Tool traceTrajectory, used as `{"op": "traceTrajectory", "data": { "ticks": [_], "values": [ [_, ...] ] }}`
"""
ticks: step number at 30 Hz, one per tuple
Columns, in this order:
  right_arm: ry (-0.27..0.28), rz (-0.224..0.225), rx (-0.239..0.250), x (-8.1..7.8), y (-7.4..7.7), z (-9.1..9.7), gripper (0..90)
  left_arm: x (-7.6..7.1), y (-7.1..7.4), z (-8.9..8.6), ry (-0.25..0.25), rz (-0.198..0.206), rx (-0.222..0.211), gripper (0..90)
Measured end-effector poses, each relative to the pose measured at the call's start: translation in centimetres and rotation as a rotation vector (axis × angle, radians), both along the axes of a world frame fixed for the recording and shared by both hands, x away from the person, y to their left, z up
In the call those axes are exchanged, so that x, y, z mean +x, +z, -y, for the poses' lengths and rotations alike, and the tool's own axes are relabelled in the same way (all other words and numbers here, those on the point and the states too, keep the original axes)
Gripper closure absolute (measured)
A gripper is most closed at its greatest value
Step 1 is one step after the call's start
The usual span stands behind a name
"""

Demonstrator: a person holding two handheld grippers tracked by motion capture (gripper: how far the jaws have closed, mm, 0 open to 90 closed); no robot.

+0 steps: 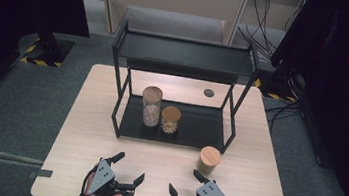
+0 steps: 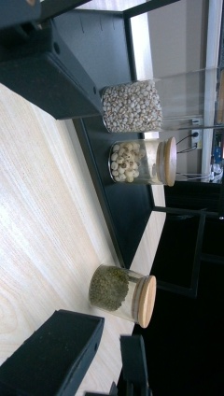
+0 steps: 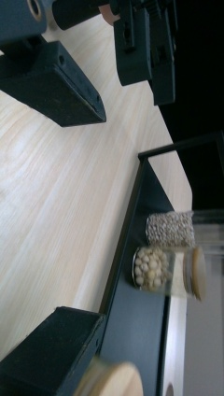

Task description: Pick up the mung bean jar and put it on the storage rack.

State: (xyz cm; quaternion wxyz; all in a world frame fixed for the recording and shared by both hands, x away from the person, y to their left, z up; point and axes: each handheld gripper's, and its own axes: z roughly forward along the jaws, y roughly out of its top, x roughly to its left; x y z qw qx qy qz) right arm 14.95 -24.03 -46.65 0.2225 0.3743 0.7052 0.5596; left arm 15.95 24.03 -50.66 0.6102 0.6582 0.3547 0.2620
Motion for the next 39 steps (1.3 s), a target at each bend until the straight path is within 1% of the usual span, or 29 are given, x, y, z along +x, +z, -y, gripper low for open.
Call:
{"op": "traceTrajectory", "data": {
  "ticks": [4, 6, 11, 20, 21, 26, 33, 39],
  "values": [
    [-0.041, 0.022, -0.003, -0.7, 0.1, 0.5, 5.2, 0.0, 0.0, 0.0, 0.0, 0.0, 0.001, 0.9],
    [-0.057, 0.025, -0.003, -0.8, 0.2, 0.7, 5.3, 0.0, 0.0, 0.0, 0.0, -0.001, 0.0, 0.9],
    [-0.092, 0.016, -0.005, -0.5, 0.1, 1.0, 5.4, 0.0, 0.0, 0.0, 0.001, 0.001, -0.001, 0.9],
    [-0.169, 0.015, -0.02, -0.4, 0.3, 1.3, 5.4, 0.0, 0.0, 0.0, 0.0, 0.001, -0.002, 0.9],
    [-0.169, 0.015, -0.02, -0.4, 0.3, 1.3, 5.4, 0.0, 0.0, 0.0, 0.0, 0.001, -0.002, 0.9],
    [-0.227, 0.017, -0.045, -0.2, 0.2, 1.3, 5.5, 0.0, 0.0, 0.0, 0.0, 0.0, -0.001, 0.9],
    [-0.255, 0.009, -0.058, 0.3, -0.1, 1.5, 5.5, 0.0, 0.0, 0.0, -0.001, 0.001, -0.002, 0.9],
    [-0.28, -0.008, -0.051, 1.0, -0.4, 1.8, 5.5, 0.0, 0.0, 0.0, -0.002, -0.001, -0.001, 0.9]
  ]
}}
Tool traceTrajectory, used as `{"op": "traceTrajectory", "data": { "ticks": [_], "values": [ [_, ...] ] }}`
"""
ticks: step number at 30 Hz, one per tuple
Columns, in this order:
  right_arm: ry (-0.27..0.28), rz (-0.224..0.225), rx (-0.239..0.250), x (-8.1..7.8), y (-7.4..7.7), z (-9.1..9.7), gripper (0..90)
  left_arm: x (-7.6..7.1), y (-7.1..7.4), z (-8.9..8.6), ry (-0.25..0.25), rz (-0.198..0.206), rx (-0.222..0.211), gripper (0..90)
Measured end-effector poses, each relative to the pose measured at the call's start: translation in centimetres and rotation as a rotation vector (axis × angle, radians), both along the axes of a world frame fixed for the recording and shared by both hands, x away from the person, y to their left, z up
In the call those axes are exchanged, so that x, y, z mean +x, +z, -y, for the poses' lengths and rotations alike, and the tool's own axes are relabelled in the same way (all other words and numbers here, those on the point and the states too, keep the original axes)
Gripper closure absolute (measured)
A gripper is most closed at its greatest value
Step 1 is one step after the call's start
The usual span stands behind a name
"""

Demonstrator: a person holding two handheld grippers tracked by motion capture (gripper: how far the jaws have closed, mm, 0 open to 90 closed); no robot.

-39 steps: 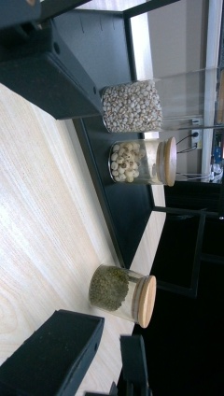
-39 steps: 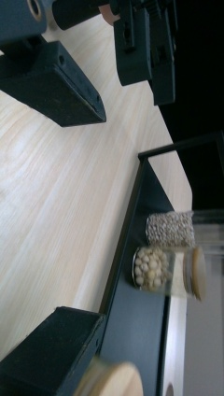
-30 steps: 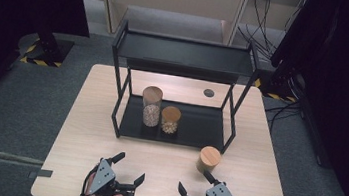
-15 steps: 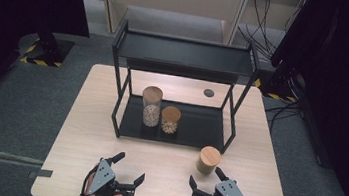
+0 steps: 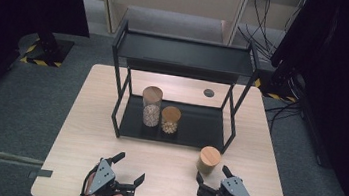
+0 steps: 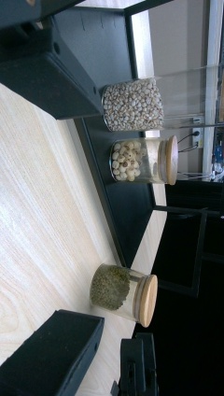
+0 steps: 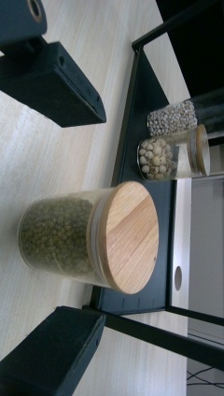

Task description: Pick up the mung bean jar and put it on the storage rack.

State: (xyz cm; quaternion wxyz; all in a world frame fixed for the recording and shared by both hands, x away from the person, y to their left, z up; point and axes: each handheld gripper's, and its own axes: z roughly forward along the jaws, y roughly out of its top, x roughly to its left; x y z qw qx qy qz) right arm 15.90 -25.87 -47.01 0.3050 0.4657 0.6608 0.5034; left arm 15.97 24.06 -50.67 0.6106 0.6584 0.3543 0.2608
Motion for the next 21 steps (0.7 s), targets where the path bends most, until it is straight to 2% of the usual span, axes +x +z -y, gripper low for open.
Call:
{"op": "traceTrajectory", "data": {
  "ticks": [21],
  "values": [
    [-0.017, -0.001, -0.047, 2.2, -0.4, -0.9, 6.0, 0.1, 0.0, 0.0, -0.002, -0.002, 0.002, 0.9]
  ]
}}
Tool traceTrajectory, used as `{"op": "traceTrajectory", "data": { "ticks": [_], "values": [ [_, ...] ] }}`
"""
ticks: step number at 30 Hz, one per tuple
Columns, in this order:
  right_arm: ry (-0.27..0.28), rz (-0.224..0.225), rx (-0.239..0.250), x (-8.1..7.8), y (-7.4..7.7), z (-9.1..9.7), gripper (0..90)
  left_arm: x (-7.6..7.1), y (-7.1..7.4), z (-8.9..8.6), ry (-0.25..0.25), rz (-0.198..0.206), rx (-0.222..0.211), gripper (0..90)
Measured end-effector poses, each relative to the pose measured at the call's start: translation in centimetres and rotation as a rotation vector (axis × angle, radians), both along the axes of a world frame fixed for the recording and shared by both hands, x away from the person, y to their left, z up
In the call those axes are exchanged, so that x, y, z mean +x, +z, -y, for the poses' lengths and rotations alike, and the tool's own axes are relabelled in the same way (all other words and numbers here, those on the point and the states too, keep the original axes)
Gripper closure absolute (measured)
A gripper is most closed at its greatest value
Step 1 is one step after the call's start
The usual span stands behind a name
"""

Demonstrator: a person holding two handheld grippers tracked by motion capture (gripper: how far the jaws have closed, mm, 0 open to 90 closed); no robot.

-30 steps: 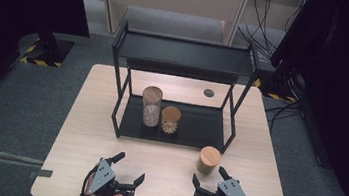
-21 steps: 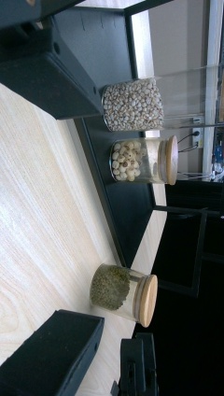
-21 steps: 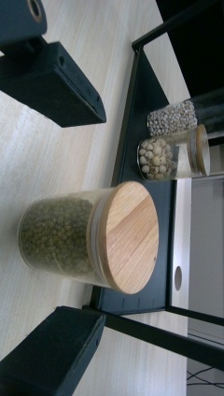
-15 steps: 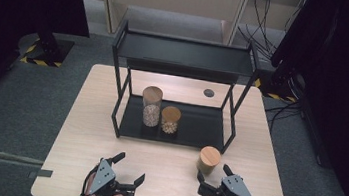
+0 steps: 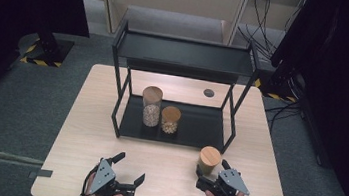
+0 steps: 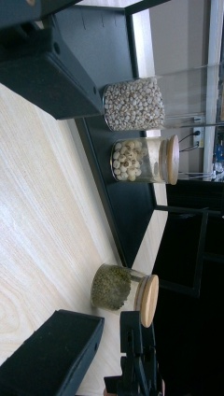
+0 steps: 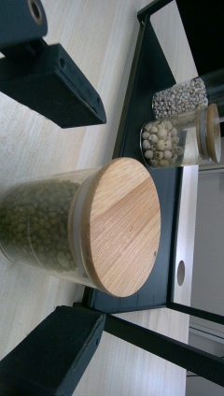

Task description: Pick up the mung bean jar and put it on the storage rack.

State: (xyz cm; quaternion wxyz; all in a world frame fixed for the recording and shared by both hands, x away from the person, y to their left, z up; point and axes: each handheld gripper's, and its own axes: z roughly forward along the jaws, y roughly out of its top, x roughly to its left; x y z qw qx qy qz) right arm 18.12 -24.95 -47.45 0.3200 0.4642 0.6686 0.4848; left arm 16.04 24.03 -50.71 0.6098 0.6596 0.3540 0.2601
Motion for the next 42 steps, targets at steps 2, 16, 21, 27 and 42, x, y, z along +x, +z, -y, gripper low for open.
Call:
{"op": "traceTrajectory", "data": {
  "ticks": [2, 16, 21, 27, 42],
  "values": [
    [-0.002, 0.003, -0.007, 0.2, 0.0, -0.1, 6.2, 0.0, 0.0, 0.0, -0.001, -0.001, 0.002, 0.9],
    [0.003, -0.018, -0.004, 1.7, -0.1, -0.1, 12.8, 0.1, 0.0, 0.0, 0.001, -0.005, 0.001, 0.9],
    [0.006, -0.022, -0.02, 2.3, 0.0, -0.3, 20.2, 0.1, 0.0, 0.0, 0.001, -0.005, 0.001, 0.9],
    [0.001, -0.028, -0.058, 2.4, 0.2, -0.8, 25.1, 0.0, 0.0, 0.0, 0.001, -0.004, 0.003, 0.9],
    [0.028, -0.017, -0.045, 2.1, 0.8, -0.7, 25.3, 0.0, 0.0, 0.1, 0.002, -0.004, 0.004, 0.9]
  ]
}}
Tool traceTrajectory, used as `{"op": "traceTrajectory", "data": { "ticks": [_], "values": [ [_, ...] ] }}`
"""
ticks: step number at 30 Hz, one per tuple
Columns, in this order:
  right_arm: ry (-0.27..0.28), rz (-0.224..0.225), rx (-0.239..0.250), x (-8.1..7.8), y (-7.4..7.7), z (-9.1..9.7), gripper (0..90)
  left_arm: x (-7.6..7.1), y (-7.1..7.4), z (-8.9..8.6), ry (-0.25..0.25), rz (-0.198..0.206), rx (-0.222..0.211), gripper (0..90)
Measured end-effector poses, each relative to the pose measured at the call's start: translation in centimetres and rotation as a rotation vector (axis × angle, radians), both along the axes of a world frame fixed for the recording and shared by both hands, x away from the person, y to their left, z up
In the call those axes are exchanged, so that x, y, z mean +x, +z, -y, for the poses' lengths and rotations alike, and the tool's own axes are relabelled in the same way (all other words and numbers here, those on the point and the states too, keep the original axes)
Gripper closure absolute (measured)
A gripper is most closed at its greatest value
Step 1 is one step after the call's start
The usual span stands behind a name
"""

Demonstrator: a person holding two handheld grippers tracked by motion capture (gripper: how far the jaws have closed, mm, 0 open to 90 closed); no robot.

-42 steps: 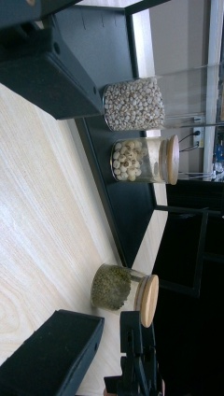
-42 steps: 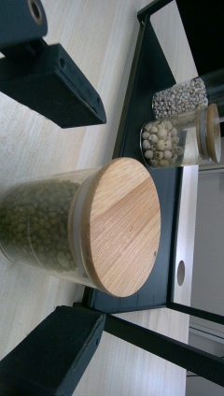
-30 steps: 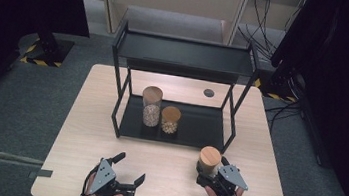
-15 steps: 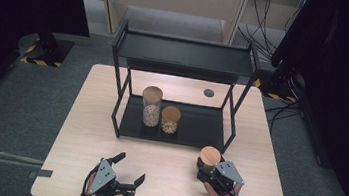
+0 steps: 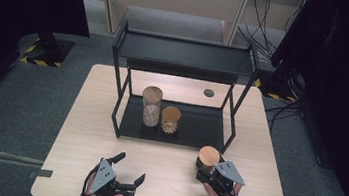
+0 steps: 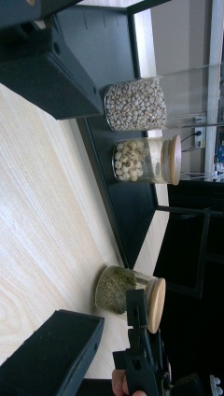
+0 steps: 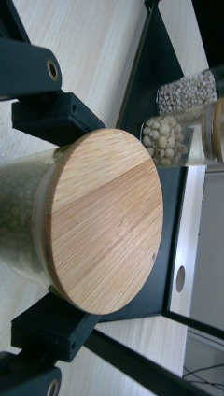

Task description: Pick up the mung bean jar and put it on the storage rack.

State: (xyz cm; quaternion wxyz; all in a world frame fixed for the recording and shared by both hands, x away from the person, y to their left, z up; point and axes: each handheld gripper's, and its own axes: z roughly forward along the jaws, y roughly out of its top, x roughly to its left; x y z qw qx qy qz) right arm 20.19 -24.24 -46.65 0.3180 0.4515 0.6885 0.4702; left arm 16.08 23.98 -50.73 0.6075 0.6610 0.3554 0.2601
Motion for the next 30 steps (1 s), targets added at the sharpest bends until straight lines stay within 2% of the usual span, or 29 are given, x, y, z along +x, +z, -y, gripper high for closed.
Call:
{"op": "traceTrajectory", "data": {
  "ticks": [18, 30],
  "values": [
    [0.062, 0.017, 0.012, 1.2, 1.2, -0.9, 25.3, 0.0, 0.0, 0.0, 0.004, -0.002, 0.0, 1.0],
    [0.091, 0.023, 0.013, 3.1, 2.3, -1.9, 25.3, 0.0, 0.0, -0.1, 0.005, -0.002, 0.0, 1.0]
  ]
}}
